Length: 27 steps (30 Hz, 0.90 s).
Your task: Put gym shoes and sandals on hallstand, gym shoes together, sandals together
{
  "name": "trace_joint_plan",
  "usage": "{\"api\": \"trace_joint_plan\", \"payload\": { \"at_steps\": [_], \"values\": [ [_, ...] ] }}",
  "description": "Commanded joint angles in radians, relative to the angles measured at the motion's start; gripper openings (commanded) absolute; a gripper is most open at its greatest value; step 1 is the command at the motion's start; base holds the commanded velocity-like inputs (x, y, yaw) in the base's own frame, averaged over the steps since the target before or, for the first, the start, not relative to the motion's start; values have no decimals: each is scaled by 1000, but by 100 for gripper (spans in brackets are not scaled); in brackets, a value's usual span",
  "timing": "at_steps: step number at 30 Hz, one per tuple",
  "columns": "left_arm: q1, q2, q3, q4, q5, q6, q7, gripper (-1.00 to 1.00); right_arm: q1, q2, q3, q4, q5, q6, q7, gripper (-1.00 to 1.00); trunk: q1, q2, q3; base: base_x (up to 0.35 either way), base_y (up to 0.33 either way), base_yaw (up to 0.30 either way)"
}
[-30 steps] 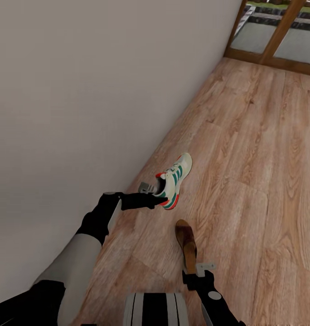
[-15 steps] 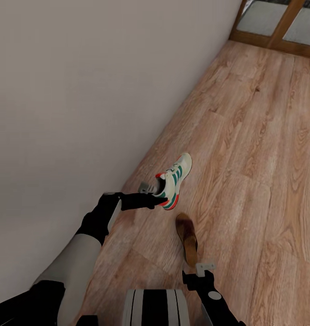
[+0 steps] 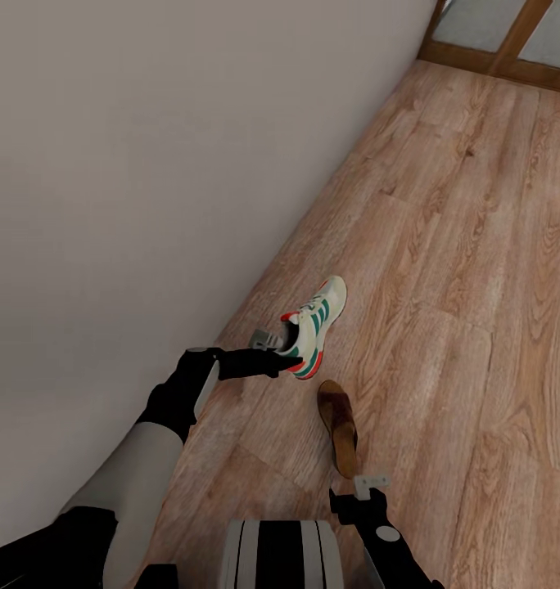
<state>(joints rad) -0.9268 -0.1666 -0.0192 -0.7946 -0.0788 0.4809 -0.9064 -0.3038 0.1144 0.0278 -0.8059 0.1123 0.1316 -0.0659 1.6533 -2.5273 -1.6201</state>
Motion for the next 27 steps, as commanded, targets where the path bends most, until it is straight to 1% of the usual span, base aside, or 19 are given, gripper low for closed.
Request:
{"api": "trace_joint_plan", "payload": {
  "at_steps": [1,6,14,20,27],
  "values": [
    [-1,0,3,-2,-7,7,-6,-100,0,0,3,-3,10,8,-6,100,0,0,-1,88,0,0],
    [0,1,4,-2,-7,6,-6,-100,0,-1,2,-4,10,8,-5,100,0,0,-1,161,0,0],
    [0,1,5,-2,-7,5,-6,-100,0,-1,1,-3,10,8,-5,100,0,0,-1,31,0,0],
    [0,1,5,-2,-7,5,-6,-100,0,0,1,-1,10,8,-5,100,0,0,-1,118,0,0],
    [0,0,2,-2,-7,4,-6,-100,0,-1,1,2,10,9,-5,100,0,0,-1,18,0,0]
  ]
}}
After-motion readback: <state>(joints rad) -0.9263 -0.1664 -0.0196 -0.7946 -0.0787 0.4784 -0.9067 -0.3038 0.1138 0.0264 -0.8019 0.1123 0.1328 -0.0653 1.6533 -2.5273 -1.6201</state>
